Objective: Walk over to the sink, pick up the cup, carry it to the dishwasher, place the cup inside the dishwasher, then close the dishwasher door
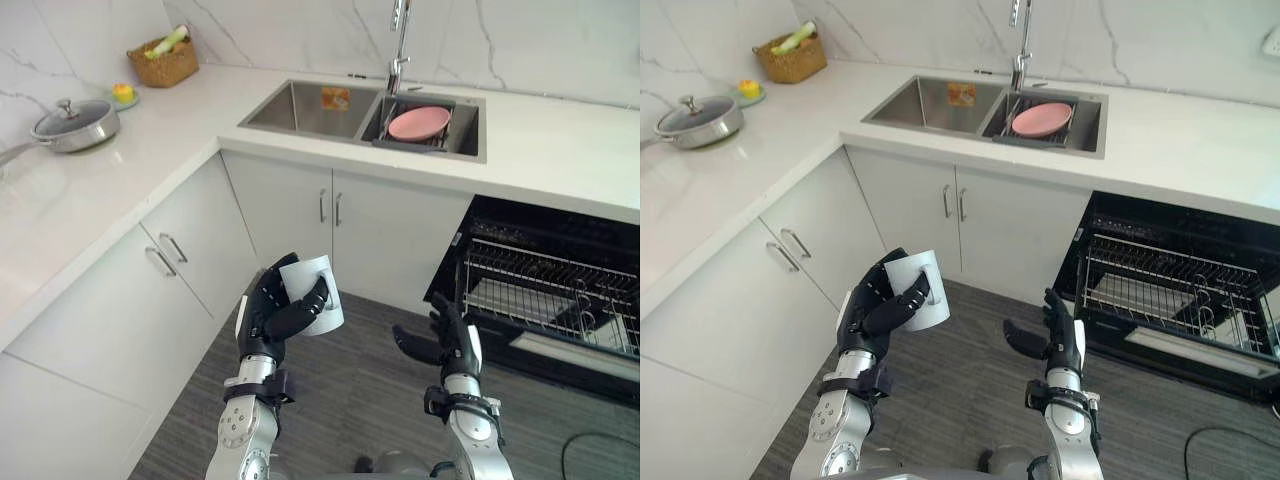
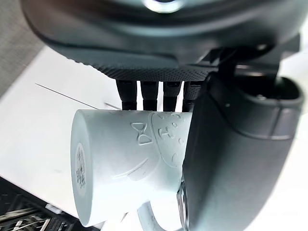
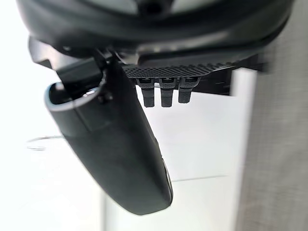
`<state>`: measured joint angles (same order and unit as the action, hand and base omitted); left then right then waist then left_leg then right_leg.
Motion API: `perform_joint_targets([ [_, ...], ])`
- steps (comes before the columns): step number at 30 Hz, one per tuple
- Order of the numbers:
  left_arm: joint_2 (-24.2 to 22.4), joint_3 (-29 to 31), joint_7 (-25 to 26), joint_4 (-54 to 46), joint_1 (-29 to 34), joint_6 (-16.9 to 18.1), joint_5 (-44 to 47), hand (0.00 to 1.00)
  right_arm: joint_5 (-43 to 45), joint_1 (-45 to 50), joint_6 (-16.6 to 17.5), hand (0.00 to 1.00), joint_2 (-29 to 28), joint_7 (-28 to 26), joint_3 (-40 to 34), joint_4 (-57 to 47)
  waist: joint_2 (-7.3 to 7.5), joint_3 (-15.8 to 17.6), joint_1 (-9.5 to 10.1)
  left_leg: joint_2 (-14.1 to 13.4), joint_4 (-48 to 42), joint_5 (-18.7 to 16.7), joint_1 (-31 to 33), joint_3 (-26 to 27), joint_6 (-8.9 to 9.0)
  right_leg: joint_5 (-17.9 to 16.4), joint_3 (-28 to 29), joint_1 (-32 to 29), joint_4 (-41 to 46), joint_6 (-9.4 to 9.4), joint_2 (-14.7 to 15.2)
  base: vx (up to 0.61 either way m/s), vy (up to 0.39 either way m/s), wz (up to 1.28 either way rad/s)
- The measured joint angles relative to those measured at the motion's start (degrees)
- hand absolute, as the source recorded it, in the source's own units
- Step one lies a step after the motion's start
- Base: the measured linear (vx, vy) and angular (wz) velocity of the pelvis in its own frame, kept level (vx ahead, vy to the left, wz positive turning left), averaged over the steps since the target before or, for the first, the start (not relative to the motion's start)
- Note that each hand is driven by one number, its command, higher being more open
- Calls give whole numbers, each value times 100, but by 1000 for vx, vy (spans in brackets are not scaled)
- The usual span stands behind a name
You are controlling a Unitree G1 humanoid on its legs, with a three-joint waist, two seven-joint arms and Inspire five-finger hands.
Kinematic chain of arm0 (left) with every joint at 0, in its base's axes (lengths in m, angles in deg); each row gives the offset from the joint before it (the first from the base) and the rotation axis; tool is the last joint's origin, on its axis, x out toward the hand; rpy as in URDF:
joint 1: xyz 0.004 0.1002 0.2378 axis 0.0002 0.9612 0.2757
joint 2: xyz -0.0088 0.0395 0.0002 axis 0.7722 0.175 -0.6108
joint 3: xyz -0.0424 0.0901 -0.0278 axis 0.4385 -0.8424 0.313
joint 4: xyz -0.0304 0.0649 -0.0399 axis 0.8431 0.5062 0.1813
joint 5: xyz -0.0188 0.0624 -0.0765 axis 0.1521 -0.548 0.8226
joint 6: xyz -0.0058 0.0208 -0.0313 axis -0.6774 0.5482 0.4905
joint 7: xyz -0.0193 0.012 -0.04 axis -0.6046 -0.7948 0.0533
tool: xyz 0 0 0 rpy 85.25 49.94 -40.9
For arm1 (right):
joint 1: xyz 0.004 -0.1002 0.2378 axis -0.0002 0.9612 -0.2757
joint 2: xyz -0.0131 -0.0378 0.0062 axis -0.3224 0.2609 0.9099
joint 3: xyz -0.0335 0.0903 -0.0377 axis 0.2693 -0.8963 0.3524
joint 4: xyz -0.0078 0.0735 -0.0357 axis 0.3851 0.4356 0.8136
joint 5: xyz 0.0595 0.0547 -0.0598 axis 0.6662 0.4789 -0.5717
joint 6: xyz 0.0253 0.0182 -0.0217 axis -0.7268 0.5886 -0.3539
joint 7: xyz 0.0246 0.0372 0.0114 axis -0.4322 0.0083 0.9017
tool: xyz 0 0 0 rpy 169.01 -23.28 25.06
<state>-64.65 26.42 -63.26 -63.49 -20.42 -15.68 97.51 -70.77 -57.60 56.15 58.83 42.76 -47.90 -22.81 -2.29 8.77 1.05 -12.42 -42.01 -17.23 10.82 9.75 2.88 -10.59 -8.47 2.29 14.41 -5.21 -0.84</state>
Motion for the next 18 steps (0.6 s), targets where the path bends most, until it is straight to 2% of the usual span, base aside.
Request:
perform_joint_targets([
  [1,11,3,2,15,32,-6,0,30,2,-8,-3,90,-7,-1,4,19,7,2,14,257,644,17,122,-289,7,-65,99,118,-50,56,39,311,108,-46],
  [2,9,3,9,16,54,-7,0,30,2,-9,-3,90,-6,-1,8,35,14,3,18,394,969,56,163,-441,56,-101,157,164,-55,96,74,342,166,-45],
  [3,9,3,12,18,83,-9,-1,30,2,-24,-2,90,5,-2,3,111,23,5,37,652,1620,217,210,-745,82,-189,285,230,-54,189,154,336,213,-55],
  [4,17,2,15,22,89,-10,-1,30,3,-71,-3,90,31,-1,-8,288,29,5,47,838,2141,640,168,-957,70,-279,452,292,-35,367,219,419,296,-76],
  [5,35,-26,20,26,102,-10,-1,30,1,-65,-22,90,32,-3,-9,401,36,-25,99,905,2273,1063,19,-941,1,-374,631,343,-1,498,257,363,280,-73],
  [6,49,-23,20,25,104,-10,-2,30,1,-56,-46,90,18,-3,-6,441,44,-46,110,947,2310,1294,-53,-890,-189,-440,742,367,29,563,296,474,357,-73],
  [7,146,-2,33,14,84,-11,-6,30,0,-8,-79,90,-86,-2,39,463,200,-148,81,1076,2120,1090,-35,-669,-406,-547,879,360,95,703,508,326,241,-51],
  [9,182,-8,49,14,49,-16,-6,30,-3,2,-79,90,-173,-15,73,445,344,-161,61,1127,2039,878,-81,-412,-511,-617,1051,192,416,822,639,355,242,-66],
  [10,256,-17,78,15,35,-34,-9,30,-18,-45,-80,90,-244,-39,152,444,431,-112,63,1162,2165,739,-366,-146,-598,-636,1135,-216,1370,955,737,365,260,-82],
  [11,301,-26,90,26,36,-45,-10,30,-18,-57,-80,90,-294,-45,155,445,445,-108,60,1188,2231,701,-506,-79,-655,-580,1109,-389,1840,1065,788,275,204,-77],
  [12,380,-51,115,44,40,-53,-16,30,-24,-69,-80,90,-354,-45,155,453,448,-105,16,1194,2350,645,-773,43,-745,-478,1002,-621,2492,1253,900,242,166,-56],
  [13,425,-45,135,58,49,-52,-24,30,-27,-92,-80,90,-382,-52,171,478,434,-105,-35,1197,2492,574,-1110,155,-841,-507,700,-825,3095,1195,1091,280,156,-58],
  [14,430,-19,153,56,32,-35,-27,30,-29,-158,-76,90,-381,-51,192,547,425,-110,-60,1156,2668,530,-1364,234,-852,-586,358,-1043,3433,1044,1251,255,127,-46],
  [16,465,-11,172,58,-13,-1,-27,30,-31,-334,-65,90,-381,-51,196,751,417,-131,-96,1038,2791,464,-1511,340,-776,-676,-74,-1394,3332,883,1297,183,13,-37],
  [18,503,14,194,107,-20,5,-25,30,-30,-497,-62,90,-374,-53,193,942,427,-135,-119,916,2788,382,-1578,457,-698,-669,-535,-1616,2779,819,1287,180,-56,-35],
])
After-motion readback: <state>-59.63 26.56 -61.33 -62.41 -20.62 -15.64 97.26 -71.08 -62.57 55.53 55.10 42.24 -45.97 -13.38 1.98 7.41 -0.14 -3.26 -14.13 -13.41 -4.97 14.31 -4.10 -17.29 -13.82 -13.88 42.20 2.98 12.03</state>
